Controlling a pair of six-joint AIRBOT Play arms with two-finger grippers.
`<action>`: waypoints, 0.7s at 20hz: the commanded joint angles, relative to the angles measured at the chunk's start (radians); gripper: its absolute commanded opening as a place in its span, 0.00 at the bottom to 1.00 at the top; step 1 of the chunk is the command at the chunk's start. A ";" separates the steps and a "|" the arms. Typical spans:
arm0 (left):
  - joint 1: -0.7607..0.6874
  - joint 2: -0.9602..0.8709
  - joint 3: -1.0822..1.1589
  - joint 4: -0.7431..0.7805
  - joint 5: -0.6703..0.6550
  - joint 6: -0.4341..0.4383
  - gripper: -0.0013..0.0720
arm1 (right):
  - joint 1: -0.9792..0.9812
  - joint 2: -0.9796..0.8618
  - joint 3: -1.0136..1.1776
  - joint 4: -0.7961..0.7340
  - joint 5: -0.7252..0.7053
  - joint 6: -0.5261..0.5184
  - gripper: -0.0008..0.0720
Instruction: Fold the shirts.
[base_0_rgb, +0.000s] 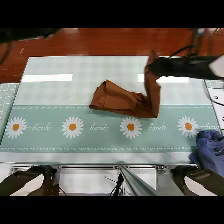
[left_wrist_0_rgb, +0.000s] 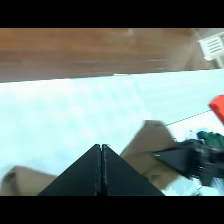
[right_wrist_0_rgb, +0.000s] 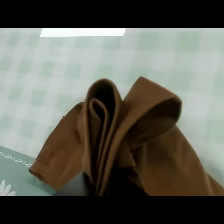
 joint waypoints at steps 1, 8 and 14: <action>0.088 0.122 0.000 0.023 -0.124 0.007 0.06 | 0.142 -0.138 0.001 0.008 -0.157 0.052 0.04; 0.095 0.188 0.000 0.032 -0.215 0.008 0.06 | 0.348 -0.350 0.001 0.257 -0.426 0.105 0.31; 0.097 0.179 0.000 0.133 -0.213 0.007 0.06 | 0.209 -0.219 0.001 0.178 -0.200 0.021 0.69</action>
